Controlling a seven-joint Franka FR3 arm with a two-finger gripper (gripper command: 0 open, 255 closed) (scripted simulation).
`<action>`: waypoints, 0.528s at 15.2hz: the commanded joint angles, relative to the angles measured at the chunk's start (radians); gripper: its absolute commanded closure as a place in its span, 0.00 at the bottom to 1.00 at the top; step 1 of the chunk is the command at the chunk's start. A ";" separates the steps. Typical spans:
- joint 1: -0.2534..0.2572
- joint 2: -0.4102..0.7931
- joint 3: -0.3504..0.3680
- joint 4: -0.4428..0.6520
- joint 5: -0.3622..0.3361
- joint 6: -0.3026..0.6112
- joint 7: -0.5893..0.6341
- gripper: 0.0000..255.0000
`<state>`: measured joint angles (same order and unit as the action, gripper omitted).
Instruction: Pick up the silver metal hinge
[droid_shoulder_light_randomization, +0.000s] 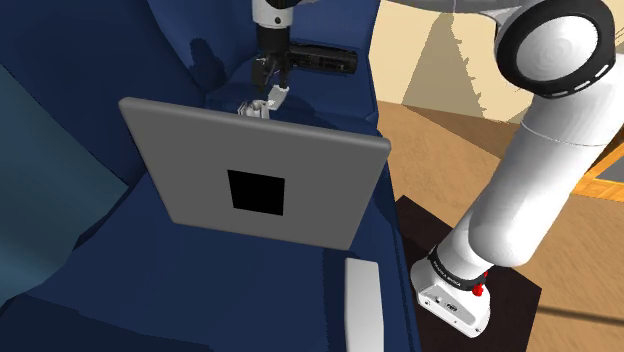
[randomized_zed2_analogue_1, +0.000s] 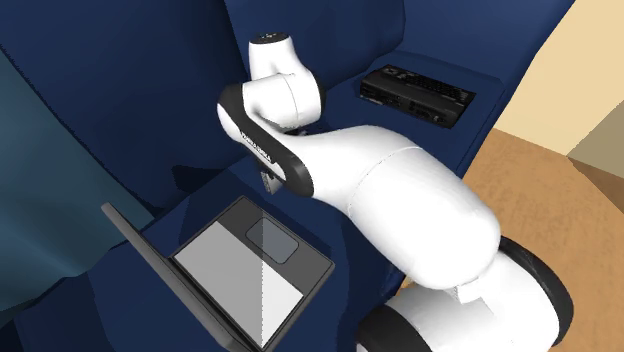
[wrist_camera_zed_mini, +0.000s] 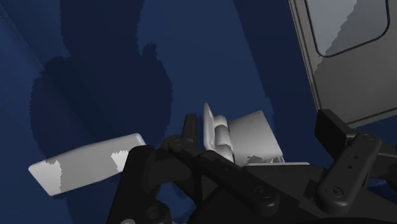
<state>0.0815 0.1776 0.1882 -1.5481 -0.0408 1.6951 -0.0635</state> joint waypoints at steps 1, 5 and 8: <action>0.015 0.096 0.006 0.102 -0.023 -0.022 -0.001 0.00; 0.064 0.306 0.014 0.362 -0.071 -0.102 -0.004 0.00; 0.103 0.453 0.011 0.567 -0.099 -0.177 -0.013 0.00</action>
<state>0.1770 0.5897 0.2012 -1.0331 -0.1321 1.5346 -0.0697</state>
